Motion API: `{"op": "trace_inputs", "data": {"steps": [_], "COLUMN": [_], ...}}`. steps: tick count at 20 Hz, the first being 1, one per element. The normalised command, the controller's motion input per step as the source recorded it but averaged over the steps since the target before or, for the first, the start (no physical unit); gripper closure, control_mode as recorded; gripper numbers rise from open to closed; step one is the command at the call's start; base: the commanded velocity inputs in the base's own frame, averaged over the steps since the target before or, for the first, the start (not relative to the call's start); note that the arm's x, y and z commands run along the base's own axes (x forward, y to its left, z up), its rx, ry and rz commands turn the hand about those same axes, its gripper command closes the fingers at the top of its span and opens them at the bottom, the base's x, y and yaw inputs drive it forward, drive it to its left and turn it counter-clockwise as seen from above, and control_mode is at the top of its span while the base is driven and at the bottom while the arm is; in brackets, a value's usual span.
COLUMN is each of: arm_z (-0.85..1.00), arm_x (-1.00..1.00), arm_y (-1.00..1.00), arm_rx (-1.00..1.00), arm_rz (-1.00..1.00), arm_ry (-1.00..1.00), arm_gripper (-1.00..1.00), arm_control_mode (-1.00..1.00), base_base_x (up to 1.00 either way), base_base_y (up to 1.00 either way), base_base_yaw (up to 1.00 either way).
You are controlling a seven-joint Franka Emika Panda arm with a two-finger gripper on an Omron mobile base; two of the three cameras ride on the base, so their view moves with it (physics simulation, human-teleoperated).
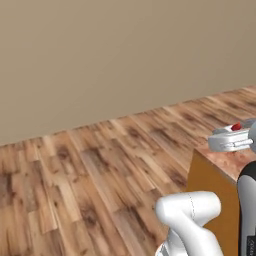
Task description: Take the cakes from the fridge and place them on the empty tray on the dining counter.
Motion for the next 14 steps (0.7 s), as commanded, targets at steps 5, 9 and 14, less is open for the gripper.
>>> {"op": "trace_inputs", "data": {"steps": [5,9,14], "arm_z": [0.00,0.00,0.00], "arm_x": [0.00,0.00,0.00], "arm_y": [0.00,0.00,0.00], "arm_rx": [0.00,0.00,0.00], "arm_rz": [0.00,0.00,0.00], "arm_ry": [0.00,0.00,0.00], "arm_gripper": [1.00,1.00,1.00], "arm_control_mode": [1.00,1.00,1.00], "base_base_x": [0.92,0.69,0.53], "base_base_y": [0.55,0.20,0.04], "base_base_yaw": [-0.27,-0.46,-0.55]}}
